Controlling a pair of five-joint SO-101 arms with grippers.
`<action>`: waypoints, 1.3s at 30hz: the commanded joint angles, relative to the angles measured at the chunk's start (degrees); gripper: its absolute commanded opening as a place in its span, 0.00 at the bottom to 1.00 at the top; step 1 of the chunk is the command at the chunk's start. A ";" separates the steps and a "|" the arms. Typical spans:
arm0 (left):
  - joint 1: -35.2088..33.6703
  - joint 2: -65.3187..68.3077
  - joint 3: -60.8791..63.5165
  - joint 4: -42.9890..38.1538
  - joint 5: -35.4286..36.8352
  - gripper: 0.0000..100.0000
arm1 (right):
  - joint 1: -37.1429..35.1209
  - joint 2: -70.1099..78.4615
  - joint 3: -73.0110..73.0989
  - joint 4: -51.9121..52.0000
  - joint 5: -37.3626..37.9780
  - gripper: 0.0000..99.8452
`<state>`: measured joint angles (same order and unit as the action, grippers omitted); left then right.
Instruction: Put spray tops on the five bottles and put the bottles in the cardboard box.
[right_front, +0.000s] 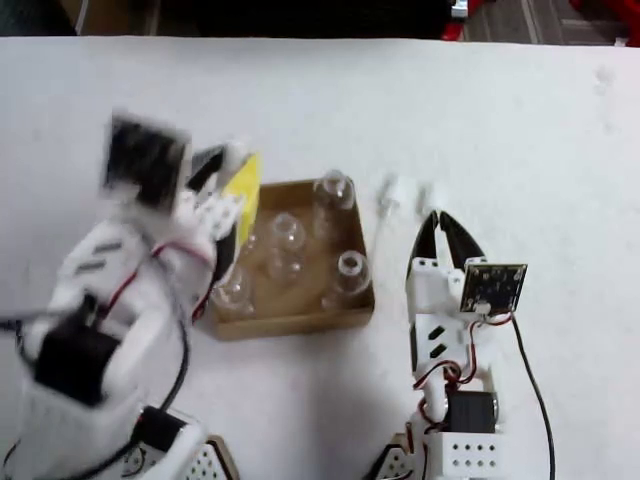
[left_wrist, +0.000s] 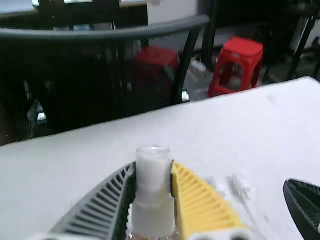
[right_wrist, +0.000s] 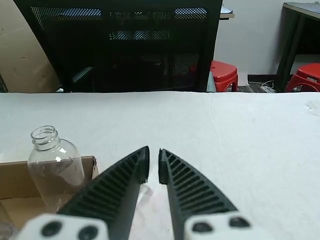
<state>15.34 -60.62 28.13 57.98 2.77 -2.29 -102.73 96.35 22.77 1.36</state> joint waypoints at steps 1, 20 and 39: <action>0.13 -10.15 7.82 -10.11 -1.23 0.02 | -0.31 -0.40 0.53 0.04 -0.09 0.02; -2.24 -10.95 17.05 -17.49 -3.43 0.02 | -0.31 -0.40 0.53 0.13 -0.09 0.02; -2.15 -12.62 25.49 -18.02 1.76 0.02 | -0.31 -0.40 0.53 0.13 -0.09 0.02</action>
<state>13.58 -71.08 54.07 40.04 1.89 -2.29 -102.73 96.35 22.77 1.36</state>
